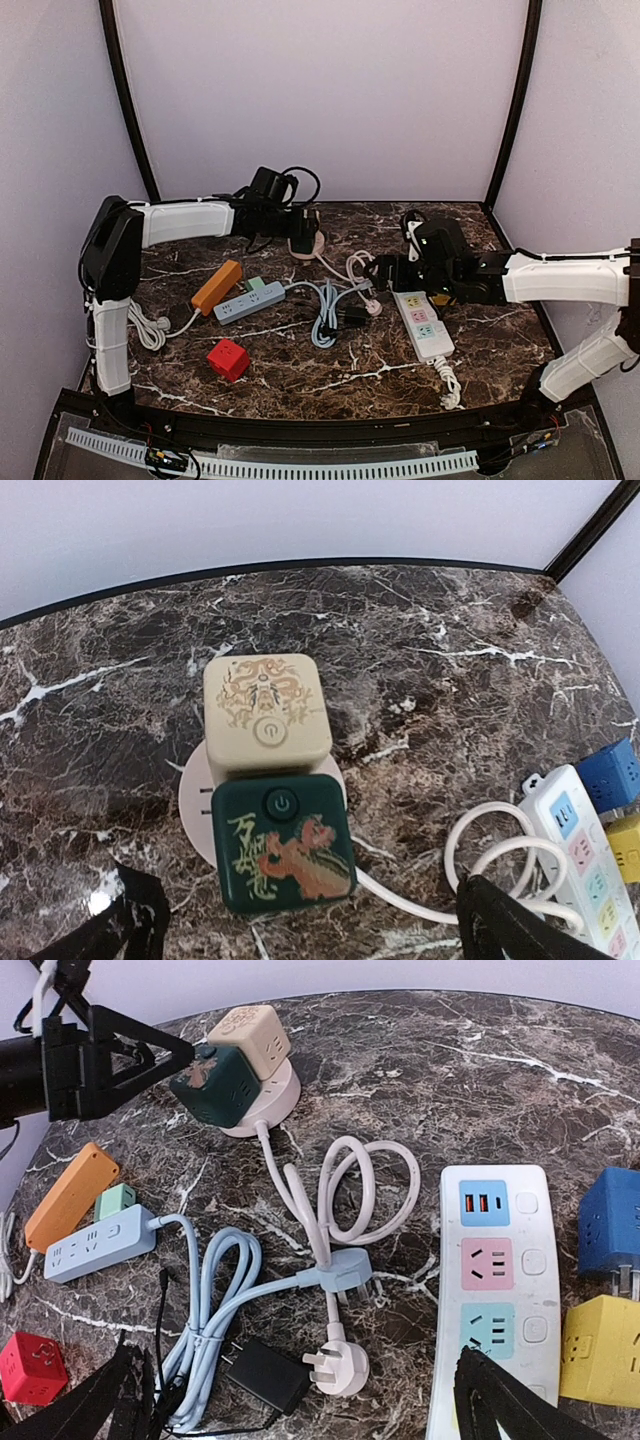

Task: Pull the plug off the socket
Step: Move the socket to the center of the board.

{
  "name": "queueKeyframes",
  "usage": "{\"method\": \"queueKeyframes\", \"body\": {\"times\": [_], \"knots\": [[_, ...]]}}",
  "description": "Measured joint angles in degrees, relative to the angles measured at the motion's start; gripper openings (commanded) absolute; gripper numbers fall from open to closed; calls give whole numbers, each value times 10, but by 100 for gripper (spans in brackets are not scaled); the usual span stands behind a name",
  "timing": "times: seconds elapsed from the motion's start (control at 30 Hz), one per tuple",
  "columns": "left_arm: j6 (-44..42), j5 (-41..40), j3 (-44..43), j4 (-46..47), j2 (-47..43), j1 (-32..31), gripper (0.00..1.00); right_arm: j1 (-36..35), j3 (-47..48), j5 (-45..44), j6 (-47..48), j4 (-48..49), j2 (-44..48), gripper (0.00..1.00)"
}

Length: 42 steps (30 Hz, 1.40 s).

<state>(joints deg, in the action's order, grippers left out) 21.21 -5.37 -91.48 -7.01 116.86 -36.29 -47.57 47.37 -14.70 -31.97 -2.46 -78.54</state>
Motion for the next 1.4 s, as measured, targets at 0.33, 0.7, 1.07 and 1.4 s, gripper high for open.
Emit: {"method": "queueKeyframes", "body": {"times": [0.33,0.7,1.07,1.4], "knots": [[-44,-15,-87,-45,105,-1,77,0,-9,10,-19,6,0,98],[-69,-36,-102,-75,117,-3,15,0,-17,12,-38,9,0,97],[-108,-47,-87,-98,86,-3,1,0,-22,0,-37,8,21,97],[-182,54,124,-68,-150,0,1,0,-23,0,-3,6,33,97]]}}
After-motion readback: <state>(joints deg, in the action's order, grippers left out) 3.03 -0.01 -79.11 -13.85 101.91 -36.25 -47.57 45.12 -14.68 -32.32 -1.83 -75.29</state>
